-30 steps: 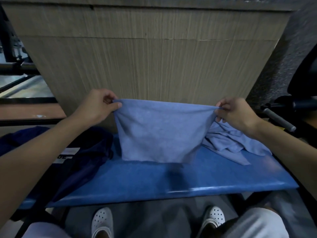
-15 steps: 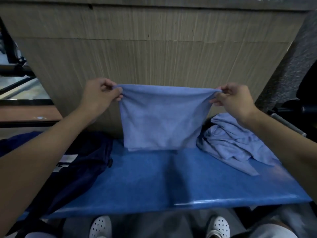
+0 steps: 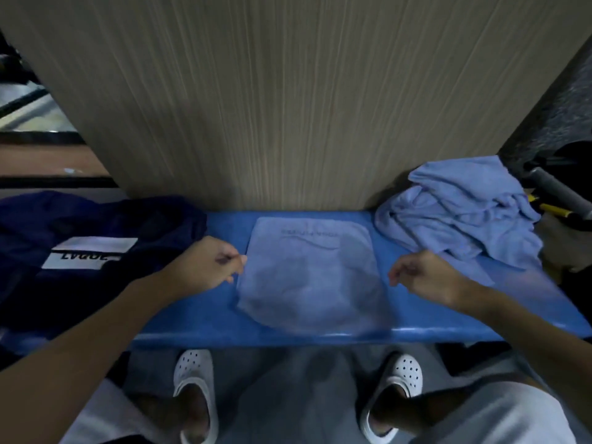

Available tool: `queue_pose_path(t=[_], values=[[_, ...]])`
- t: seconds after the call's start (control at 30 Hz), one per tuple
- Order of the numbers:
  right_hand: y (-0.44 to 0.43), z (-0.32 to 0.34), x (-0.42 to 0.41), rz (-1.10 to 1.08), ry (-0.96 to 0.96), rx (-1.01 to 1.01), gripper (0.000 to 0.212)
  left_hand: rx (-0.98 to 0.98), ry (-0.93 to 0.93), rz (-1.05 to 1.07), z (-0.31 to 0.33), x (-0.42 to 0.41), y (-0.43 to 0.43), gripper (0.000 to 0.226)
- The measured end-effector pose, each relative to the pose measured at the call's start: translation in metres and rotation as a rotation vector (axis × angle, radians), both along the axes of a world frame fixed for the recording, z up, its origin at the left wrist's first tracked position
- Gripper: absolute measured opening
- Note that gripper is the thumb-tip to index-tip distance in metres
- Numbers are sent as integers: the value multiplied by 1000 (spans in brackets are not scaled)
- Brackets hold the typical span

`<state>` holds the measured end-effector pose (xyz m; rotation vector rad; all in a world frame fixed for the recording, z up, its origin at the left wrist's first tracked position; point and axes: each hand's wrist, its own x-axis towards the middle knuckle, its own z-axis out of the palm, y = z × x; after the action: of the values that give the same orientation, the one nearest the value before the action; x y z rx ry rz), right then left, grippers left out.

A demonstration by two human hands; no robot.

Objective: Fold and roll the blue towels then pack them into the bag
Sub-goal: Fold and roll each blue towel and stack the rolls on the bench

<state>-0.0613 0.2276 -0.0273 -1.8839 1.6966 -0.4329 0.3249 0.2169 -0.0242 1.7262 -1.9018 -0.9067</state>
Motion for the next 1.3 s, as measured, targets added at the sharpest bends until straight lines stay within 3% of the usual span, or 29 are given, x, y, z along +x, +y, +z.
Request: queue_pose_path(t=[0.23,0.4,0.6,0.67,0.73,0.83,0.93,1.03,1.07,1.17,1.3], values=[[-37,-36,5,-29,-115,-22,29,-136,-28,46,-34,-11,-39,12],[-88,-63,18,-80,-145,-114,23,-179,0,117,-58,-27,-91,14],[-147,-95,20,-137,61,-178,27,-306,-74,160,-89,-39,-140,8],[-158,-101,21,-180,127,-174,36,-293,-106,168,-100,-37,-156,19],[-166,-102,24,-215,120,-193,42,-211,-156,158,-110,-32,-168,31],[-172,-103,29,-250,71,-200,39,-183,-200,141,-114,-31,-176,21],[-174,-100,33,-259,158,-223,19,-183,-119,182,-113,-34,-176,8],[-171,-104,34,-229,202,-226,33,-196,-61,173,-109,-33,-172,6],[-169,-105,34,-242,195,-252,28,-202,-25,166,-108,-31,-170,6],[-156,-97,34,-317,28,-316,12,-254,148,171,-98,-25,-159,16],[-135,-94,36,-313,-181,-356,10,-263,308,174,-80,-29,-139,26]])
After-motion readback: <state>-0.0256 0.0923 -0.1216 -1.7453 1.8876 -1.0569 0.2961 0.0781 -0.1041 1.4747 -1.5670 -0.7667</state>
